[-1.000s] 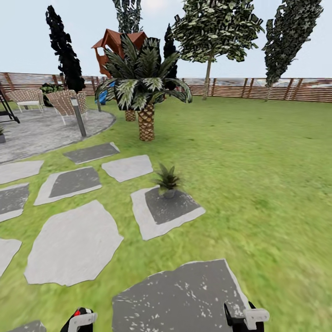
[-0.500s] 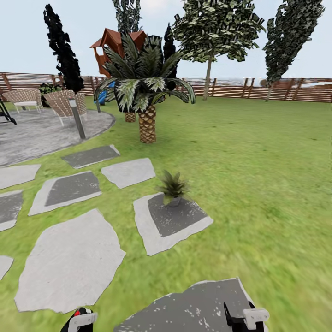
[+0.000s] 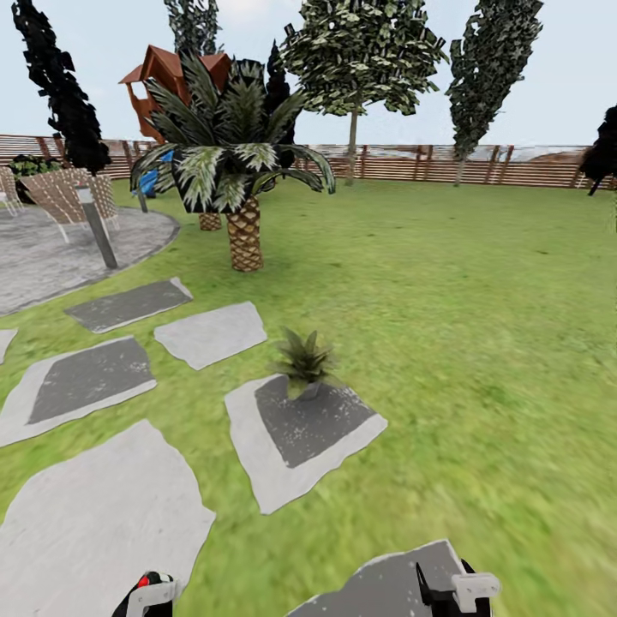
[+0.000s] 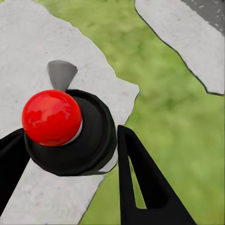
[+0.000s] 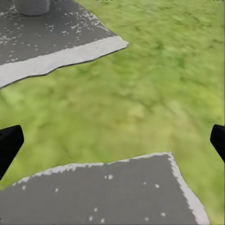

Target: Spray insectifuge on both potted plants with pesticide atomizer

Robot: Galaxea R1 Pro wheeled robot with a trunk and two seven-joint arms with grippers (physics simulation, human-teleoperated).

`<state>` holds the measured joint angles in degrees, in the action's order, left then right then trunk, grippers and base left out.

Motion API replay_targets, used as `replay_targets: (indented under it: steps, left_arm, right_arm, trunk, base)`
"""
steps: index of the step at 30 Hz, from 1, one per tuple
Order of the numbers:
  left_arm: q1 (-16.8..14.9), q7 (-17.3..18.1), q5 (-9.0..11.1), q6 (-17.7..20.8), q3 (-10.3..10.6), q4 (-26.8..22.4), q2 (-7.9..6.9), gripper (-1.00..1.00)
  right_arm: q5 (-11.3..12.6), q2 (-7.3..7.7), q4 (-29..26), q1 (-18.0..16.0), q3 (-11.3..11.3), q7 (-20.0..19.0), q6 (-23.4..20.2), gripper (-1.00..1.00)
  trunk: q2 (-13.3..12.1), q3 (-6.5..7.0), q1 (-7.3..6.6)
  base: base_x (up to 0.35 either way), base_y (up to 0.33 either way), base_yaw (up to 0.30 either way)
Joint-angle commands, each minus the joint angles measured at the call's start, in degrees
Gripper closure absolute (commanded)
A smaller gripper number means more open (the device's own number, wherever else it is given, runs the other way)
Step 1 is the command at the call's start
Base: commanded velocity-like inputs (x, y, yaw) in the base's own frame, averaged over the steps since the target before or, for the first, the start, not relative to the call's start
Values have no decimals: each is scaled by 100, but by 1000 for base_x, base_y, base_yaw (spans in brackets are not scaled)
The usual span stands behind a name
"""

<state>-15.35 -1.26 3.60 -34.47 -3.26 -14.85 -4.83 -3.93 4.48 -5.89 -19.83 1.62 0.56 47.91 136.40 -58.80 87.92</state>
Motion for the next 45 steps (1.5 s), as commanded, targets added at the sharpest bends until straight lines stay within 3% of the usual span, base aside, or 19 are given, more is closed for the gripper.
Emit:
replay_targets:
  steps: [1,11,17,26,37,40,45]
  left_arm:
    - [-3,3,35,-16,9,4,0,100]
    - [-3,3,35,-16,9,8,0,100]
    - [-3,3,23,-16,9,12,-7,100]
    - [6,3,14,-22,4,309,-42,100]
    - [41,68,3,-23,37,271,-58,100]
    - [37,90,-136,-5,159,231,-37,100]
    - [10,141,-905,-10,639,232,-188,100]
  right_arm:
    - [-42,1,4,-4,20,6,17,-100]
    - [-46,1,8,-4,18,6,17,-100]
    - [-40,1,6,-4,15,7,9,-100]
    - [-34,-16,21,-4,19,14,-5,-100]
    - [-51,3,7,-4,9,-1,-13,-100]
    - [-65,67,1,-4,-7,-6,-27,-100]
    - [-198,133,-47,-4,-226,-23,-414,-100]
  trunk:
    - [2,-5,2]
    - [2,-5,2]
    - [2,-5,2]
    - [2,-5,2]
    - [2,-5,2]
    - [2,-5,2]
    - [2,-5,2]
  base:
    - [295,186,-40]
    - [294,177,-6]
    - [293,159,-249]
    - [304,28,-146]
    - [314,1,-5]
    - [44,0,0]
    - [8,0,0]
